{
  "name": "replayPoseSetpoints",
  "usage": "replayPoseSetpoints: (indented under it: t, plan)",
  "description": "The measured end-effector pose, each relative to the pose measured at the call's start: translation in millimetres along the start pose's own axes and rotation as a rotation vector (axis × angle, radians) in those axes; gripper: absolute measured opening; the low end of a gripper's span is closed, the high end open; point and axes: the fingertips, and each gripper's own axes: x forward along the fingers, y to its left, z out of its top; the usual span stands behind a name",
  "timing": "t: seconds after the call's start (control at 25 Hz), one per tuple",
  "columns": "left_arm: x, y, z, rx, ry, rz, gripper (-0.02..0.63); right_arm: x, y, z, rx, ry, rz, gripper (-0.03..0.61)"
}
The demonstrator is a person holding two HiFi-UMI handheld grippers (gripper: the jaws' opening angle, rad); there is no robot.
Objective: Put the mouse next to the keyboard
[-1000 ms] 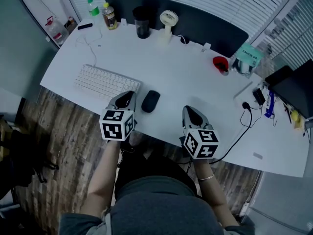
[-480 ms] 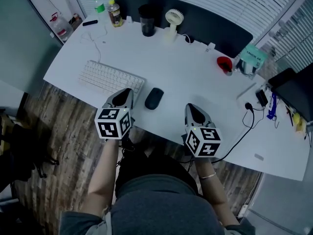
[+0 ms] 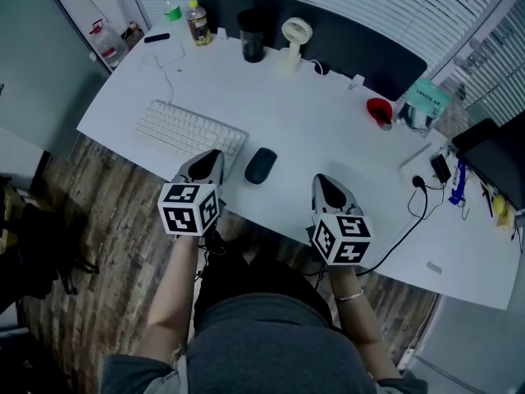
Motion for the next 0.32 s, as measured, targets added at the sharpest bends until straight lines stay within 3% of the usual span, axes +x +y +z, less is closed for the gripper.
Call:
replayPoseSetpoints:
  t: [0.32]
  plan:
    - [-4.2,-4.2,-6.8,-0.017,0.002,-0.012,0.035,-3.9,4.7,-2.8,-0.005,-0.005,0.018,0.002]
